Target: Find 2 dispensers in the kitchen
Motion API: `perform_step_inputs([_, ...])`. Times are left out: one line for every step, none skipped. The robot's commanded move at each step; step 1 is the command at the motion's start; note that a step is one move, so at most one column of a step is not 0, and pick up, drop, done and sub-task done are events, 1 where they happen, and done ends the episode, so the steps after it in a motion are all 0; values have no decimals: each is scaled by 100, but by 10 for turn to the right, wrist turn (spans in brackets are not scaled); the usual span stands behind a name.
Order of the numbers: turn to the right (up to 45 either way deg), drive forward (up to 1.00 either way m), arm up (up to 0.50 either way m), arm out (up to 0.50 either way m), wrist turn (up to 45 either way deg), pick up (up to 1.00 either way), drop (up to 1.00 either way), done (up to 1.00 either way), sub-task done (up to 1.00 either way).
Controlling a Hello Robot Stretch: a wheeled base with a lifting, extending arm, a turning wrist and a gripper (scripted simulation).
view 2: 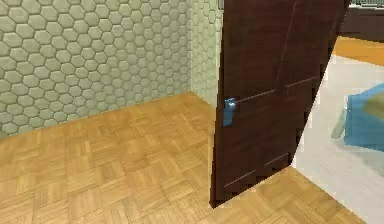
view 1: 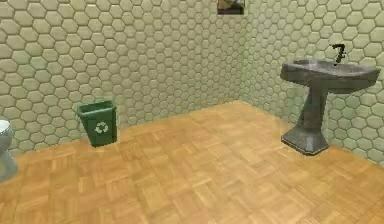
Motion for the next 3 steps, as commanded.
perform_step_inputs([450,0,0,0,0,0,0,0,0])
perform_step_inputs([450,0,0,0,0,0,0,0,0])
perform_step_inputs([450,0,0,0,0,0,0,0,0])
